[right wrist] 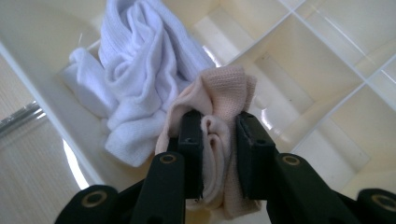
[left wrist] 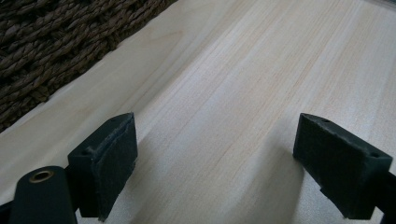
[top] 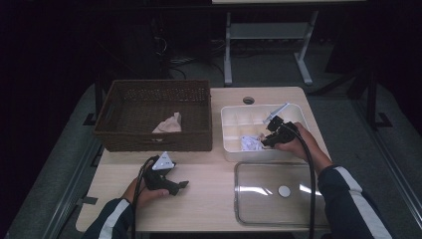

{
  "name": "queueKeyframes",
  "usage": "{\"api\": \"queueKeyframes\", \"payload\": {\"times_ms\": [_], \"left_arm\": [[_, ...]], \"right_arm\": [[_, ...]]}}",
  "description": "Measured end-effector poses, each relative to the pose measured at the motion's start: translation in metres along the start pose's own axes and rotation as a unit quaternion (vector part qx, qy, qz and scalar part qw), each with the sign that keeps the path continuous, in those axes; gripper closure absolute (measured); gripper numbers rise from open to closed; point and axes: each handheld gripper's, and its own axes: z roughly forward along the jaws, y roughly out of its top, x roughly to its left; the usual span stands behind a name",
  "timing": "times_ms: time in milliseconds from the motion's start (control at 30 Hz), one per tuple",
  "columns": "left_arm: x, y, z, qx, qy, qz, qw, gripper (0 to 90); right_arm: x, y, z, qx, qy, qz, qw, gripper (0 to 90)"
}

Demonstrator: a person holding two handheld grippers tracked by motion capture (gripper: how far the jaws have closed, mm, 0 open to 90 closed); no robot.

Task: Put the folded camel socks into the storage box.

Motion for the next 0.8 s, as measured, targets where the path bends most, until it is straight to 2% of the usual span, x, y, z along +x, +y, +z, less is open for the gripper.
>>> {"api": "queueKeyframes", "payload": {"times_ms": [67, 100, 267, 433, 600, 733, 800], "left_arm": [[0.000, 0.000, 0.000, 0.001, 0.000, 0.000, 1.0000, 13.0], [0.000, 0.000, 0.000, 0.000, 0.000, 0.000, 1.0000, 13.0], [0.000, 0.000, 0.000, 0.000, 0.000, 0.000, 1.0000, 13.0], [0.000, 0.000, 0.000, 0.000, 0.000, 0.000, 1.0000, 13.0], [0.000, 0.000, 0.000, 0.000, 0.000, -0.001, 1.0000, 13.0], [0.000, 0.000, 0.000, 0.000, 0.000, -0.001, 1.0000, 13.0], [0.000, 0.000, 0.000, 0.001, 0.000, 0.000, 1.0000, 13.1]], "right_arm": [[0.000, 0.001, 0.001, 0.007, -0.001, -0.005, 1.0000, 73.5], [0.002, 0.002, 0.008, 0.030, -0.007, -0.012, 0.9994, 73.6], [0.000, 0.002, 0.011, 0.035, -0.001, -0.010, 0.9993, 73.6], [-0.003, 0.000, 0.013, 0.033, 0.012, 0.002, 0.9994, 73.5], [-0.003, -0.002, 0.009, 0.022, 0.010, 0.003, 0.9997, 69.2], [-0.002, -0.003, 0.002, 0.012, 0.001, 0.001, 0.9999, 62.4], [0.000, -0.003, -0.004, 0.005, -0.016, 0.000, 0.9999, 59.3]]}}
